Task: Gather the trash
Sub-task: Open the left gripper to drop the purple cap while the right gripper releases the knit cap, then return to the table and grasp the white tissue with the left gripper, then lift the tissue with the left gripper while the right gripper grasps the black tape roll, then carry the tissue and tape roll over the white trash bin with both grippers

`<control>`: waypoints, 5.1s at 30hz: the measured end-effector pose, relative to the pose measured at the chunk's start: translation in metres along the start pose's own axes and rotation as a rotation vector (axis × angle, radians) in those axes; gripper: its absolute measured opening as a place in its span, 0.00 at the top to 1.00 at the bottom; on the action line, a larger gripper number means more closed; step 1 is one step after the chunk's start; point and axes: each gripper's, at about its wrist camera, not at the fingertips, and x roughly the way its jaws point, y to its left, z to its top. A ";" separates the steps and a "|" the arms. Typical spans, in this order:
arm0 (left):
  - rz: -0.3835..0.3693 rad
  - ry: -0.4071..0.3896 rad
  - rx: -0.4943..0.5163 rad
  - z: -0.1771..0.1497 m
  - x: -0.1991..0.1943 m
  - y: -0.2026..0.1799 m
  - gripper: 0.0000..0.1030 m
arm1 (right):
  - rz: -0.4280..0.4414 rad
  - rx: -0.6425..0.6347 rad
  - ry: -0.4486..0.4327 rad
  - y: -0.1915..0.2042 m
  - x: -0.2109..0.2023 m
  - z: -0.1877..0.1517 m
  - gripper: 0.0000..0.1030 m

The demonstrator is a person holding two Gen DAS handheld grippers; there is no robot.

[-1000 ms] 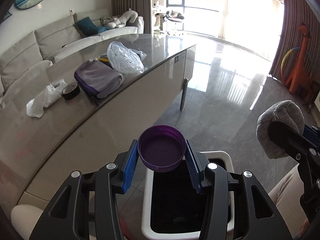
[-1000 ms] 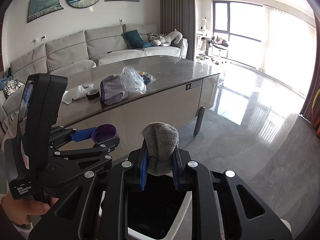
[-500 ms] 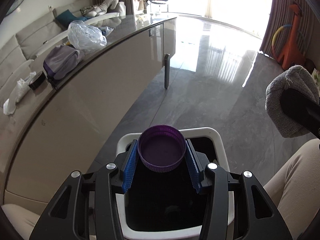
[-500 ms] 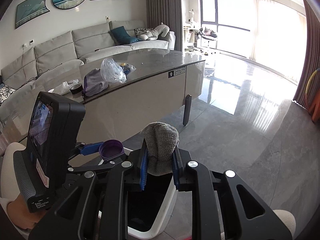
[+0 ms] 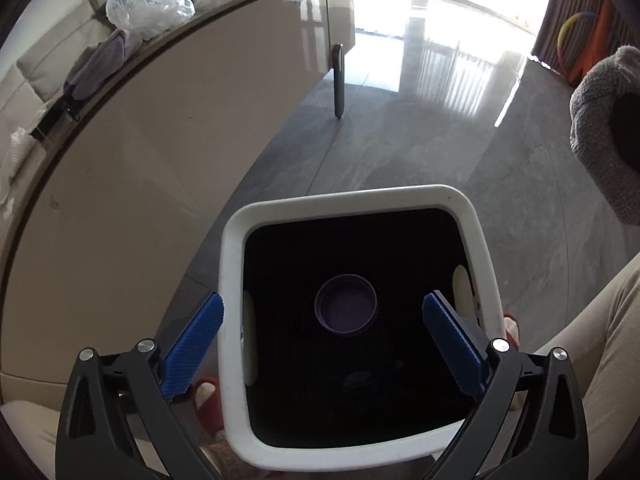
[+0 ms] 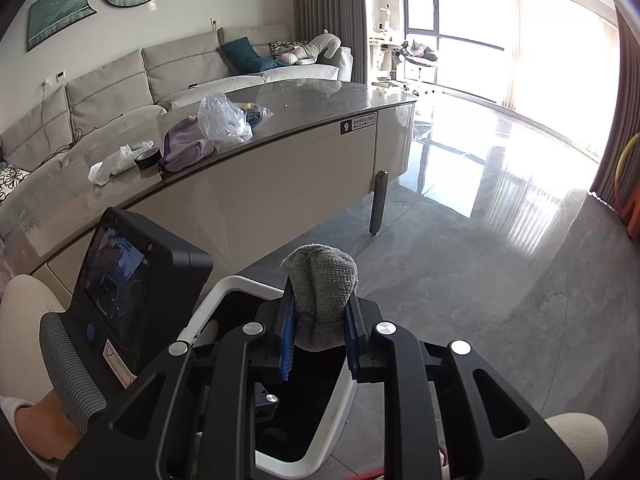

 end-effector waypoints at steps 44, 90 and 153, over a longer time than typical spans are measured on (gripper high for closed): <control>0.191 -0.167 -0.293 -0.008 -0.067 0.126 0.05 | 0.035 -0.052 0.061 0.053 0.056 0.001 0.04; 0.264 -0.151 -0.514 0.081 -0.020 0.378 0.05 | 0.260 -0.308 -0.154 0.256 0.159 0.160 0.05; 0.198 -0.488 -0.478 0.014 -0.168 0.264 0.93 | 0.322 -0.304 -0.118 0.200 0.041 0.143 0.87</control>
